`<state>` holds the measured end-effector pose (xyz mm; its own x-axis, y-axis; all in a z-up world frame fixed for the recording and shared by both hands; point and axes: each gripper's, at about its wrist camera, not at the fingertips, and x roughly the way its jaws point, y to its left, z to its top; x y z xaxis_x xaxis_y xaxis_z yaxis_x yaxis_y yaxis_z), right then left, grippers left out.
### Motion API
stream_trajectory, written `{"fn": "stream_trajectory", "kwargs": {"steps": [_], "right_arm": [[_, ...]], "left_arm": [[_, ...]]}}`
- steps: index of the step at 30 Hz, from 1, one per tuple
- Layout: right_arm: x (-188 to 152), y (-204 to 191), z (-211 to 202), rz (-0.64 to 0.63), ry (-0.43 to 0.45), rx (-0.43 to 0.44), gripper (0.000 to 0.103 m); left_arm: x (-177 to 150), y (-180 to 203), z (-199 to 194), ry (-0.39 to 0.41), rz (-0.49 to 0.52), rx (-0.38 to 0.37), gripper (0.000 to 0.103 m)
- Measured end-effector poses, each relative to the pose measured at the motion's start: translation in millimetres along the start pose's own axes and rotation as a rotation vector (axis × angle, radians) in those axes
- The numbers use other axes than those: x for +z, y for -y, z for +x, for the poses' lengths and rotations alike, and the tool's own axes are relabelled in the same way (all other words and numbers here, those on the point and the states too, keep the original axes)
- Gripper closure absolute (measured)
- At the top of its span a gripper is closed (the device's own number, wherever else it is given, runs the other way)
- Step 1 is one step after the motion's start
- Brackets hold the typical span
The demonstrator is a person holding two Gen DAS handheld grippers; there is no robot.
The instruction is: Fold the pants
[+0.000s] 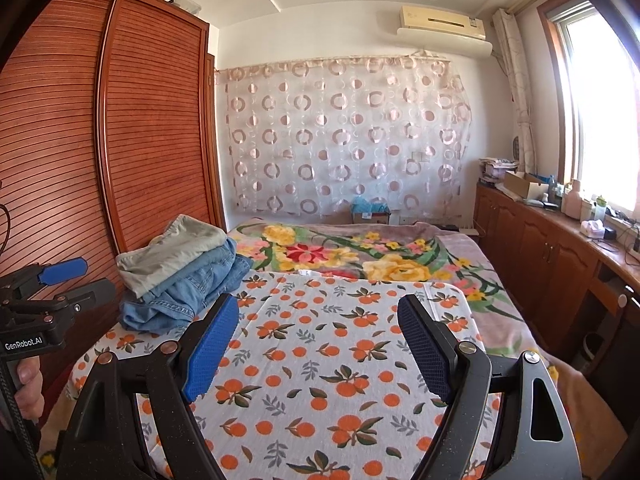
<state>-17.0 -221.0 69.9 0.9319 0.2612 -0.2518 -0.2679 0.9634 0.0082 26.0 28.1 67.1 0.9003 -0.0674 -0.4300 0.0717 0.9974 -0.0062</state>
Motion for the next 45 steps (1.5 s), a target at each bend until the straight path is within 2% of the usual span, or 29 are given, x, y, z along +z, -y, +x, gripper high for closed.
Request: {"fn": "stream_trajectory", "kwargs": {"steps": [12, 18, 45], "right_arm": [[-15, -2, -12, 0.014, 0.016, -0.028, 0.02], [-18, -1, -5, 0.013, 0.001, -0.039, 0.02], [-22, -2, -8, 0.013, 0.001, -0.037, 0.02]], "left_arm": [[-16, -5, -10, 0.001, -0.014, 0.018, 0.021], [-23, -7, -8, -0.01, -0.026, 0.018, 0.021], [-25, -7, -7, -0.017, -0.028, 0.022, 0.021]]}}
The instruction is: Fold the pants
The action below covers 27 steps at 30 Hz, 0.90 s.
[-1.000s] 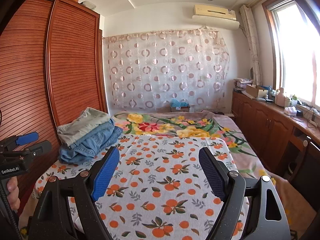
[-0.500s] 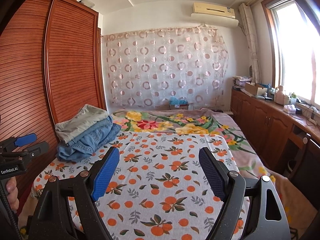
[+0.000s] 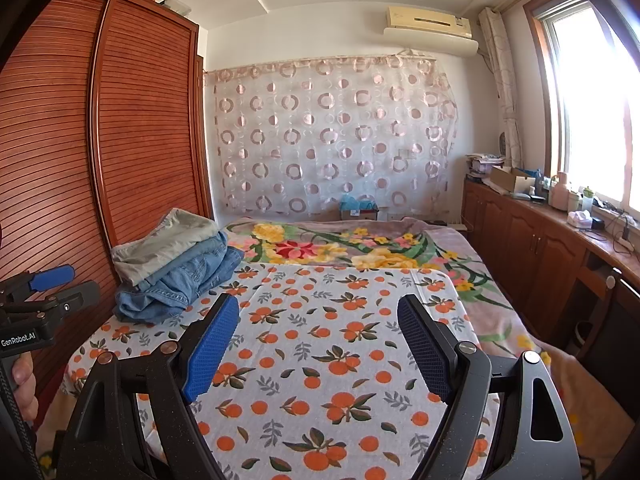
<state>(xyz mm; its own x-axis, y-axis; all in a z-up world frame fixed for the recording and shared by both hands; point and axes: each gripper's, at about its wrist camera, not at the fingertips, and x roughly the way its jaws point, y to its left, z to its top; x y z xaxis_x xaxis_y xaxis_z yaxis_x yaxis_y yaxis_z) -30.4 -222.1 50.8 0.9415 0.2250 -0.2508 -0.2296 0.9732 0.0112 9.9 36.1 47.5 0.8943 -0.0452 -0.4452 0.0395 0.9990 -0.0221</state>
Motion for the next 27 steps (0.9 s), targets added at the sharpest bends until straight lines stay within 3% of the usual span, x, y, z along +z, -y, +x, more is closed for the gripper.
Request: {"fn": "stream_trajectory", "kwargs": {"steps": [27], "right_arm": [[-3.5, 0.0, -1.7, -0.001, -0.001, 0.002, 0.02]], "left_arm": [[-0.3, 0.0, -0.5, 0.001, 0.0, 0.001, 0.021]]}}
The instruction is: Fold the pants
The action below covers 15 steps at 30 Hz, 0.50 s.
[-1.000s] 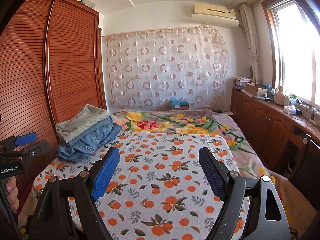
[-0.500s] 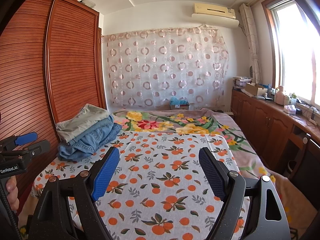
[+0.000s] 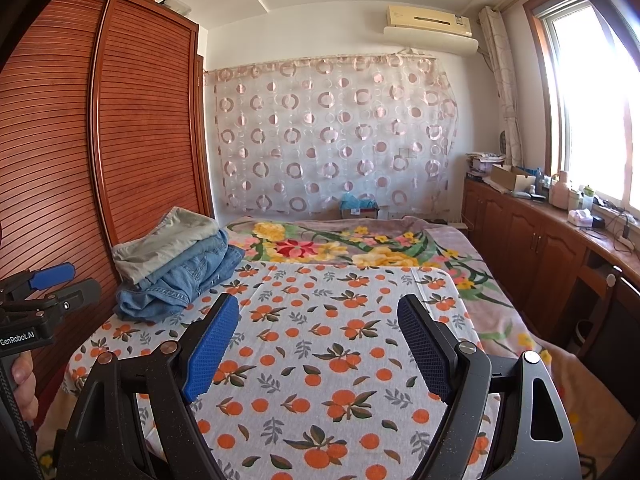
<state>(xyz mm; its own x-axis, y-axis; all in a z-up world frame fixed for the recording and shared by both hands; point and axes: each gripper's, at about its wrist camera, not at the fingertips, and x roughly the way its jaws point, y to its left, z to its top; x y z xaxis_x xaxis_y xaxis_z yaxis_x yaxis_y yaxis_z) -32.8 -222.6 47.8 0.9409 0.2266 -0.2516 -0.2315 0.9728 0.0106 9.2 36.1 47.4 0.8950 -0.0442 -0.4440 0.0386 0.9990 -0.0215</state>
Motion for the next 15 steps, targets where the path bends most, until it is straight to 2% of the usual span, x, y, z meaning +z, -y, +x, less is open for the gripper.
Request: {"fn": "stream_trajectory", "kwargs": {"steps": [15], "right_arm": [[-0.8, 1.5, -1.8, 0.001, -0.002, 0.004, 0.02]], "left_arm": [[-0.6, -0.3, 0.3, 0.0, -0.001, -0.002, 0.021]]}}
